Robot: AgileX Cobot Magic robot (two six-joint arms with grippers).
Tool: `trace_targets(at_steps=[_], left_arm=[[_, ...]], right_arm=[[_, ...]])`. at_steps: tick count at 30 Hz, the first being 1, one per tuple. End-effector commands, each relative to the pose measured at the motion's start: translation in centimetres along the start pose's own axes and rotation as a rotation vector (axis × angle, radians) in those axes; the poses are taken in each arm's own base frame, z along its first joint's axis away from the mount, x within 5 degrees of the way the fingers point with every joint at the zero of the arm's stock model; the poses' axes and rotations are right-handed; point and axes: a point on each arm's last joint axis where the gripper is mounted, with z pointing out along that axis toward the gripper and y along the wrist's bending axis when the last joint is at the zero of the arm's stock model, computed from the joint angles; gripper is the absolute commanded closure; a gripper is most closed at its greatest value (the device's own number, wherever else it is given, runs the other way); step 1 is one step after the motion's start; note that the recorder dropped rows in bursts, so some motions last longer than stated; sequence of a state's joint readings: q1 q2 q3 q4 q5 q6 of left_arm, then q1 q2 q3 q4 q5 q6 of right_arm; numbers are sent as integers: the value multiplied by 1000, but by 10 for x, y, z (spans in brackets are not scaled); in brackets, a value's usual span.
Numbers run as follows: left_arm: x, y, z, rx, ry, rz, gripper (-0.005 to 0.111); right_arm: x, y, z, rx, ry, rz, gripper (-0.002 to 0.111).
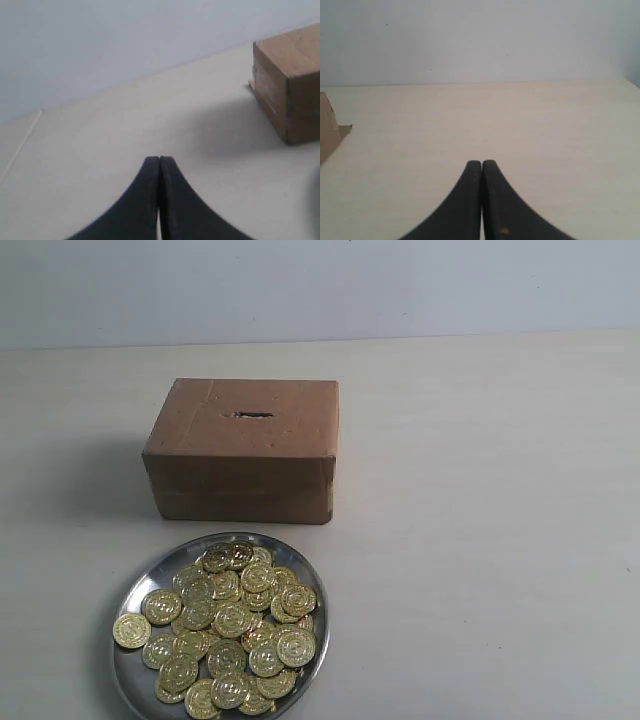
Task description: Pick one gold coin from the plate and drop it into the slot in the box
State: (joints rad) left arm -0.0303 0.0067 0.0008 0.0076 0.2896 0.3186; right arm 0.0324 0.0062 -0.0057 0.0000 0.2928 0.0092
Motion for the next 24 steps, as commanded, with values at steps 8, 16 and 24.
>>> trace_targets(at_steps=[8,16,24], left_arm=[[-35,14,-9,-45,-434,-520,107],[-39,15,-11,39,-496,-894,107],[-23,4,-4,84,-206,-1006,107]], right_arm=[[-18,4,-2,-93,-206,514,108],[-22,2,-3,-127,-243,787,108],[-24,16,-7,-222,-80,774,108]])
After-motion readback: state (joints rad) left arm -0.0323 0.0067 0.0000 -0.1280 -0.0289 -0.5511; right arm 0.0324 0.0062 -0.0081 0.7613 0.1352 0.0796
